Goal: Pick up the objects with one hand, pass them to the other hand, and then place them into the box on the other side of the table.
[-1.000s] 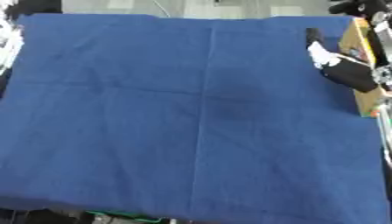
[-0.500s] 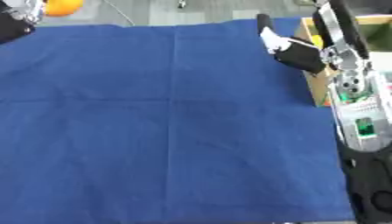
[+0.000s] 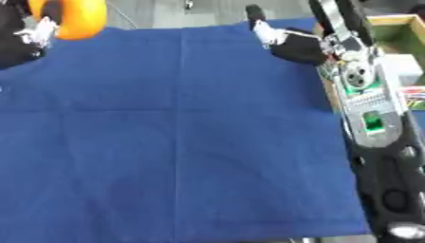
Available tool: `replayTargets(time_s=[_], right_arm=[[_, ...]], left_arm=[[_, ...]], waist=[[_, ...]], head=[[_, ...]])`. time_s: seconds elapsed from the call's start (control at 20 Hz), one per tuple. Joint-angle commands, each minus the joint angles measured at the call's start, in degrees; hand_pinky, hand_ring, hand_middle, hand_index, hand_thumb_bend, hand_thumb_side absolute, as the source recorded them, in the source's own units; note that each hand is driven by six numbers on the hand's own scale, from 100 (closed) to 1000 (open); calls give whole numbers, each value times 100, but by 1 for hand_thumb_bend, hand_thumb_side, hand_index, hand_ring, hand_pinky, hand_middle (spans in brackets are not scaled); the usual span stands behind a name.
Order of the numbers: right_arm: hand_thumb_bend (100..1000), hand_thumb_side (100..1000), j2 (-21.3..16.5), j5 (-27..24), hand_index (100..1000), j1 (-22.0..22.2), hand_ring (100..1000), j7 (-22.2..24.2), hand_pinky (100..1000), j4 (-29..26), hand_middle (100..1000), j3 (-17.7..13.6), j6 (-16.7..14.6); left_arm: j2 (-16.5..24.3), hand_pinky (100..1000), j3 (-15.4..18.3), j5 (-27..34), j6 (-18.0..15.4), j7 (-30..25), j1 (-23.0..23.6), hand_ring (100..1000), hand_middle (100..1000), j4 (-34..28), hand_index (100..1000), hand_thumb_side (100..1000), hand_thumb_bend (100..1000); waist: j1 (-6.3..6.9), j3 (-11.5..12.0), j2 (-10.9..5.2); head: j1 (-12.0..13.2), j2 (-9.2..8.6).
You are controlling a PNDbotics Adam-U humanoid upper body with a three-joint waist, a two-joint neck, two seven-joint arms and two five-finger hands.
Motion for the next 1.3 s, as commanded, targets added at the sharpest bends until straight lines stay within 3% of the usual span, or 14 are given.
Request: replayTargets(time_s=[0.05, 0.55, 0.8, 0.85, 0.9, 1.3], right_arm=[[315, 410, 12, 79, 953, -148, 819, 5, 880, -127, 831, 16, -31], [326, 419, 172, 142, 946, -345, 834, -134, 900, -300, 840, 78, -61], [312, 412, 310, 267, 929, -582, 836, -61, 918, -474, 835, 209, -173], [345, 436, 341, 295, 923, -634, 837, -32, 924, -501, 834, 242, -200], [308, 410, 371, 318, 923, -680, 836, 1, 924, -520, 834, 275, -226], [300, 407, 534, 392, 915, -875, 835, 390, 944, -502, 831, 564, -475]], left_arm=[[27, 667, -50, 416, -195, -287, -154, 289, 320, -234, 368, 291, 100], [-375, 668, -207, 1222, -386, -909, -343, 291, 319, -256, 370, 297, 100], [-488, 670, -273, 1176, -475, -1099, -426, 289, 318, -81, 368, 298, 100], [-509, 670, -282, 1151, -497, -1123, -444, 288, 317, -42, 368, 298, 100], [-529, 670, -291, 1122, -520, -1144, -462, 289, 317, -2, 368, 299, 100], [-703, 671, -400, 713, -681, -1205, -721, 288, 318, 419, 368, 305, 100]], waist=[[-80, 11, -205], [-149, -23, -200], [-179, -48, -191], [-185, -51, -188], [-190, -54, -186], [-231, -51, -189]], head=[[-14, -49], [59, -70], [93, -97], [95, -105], [96, -113], [194, -127]])
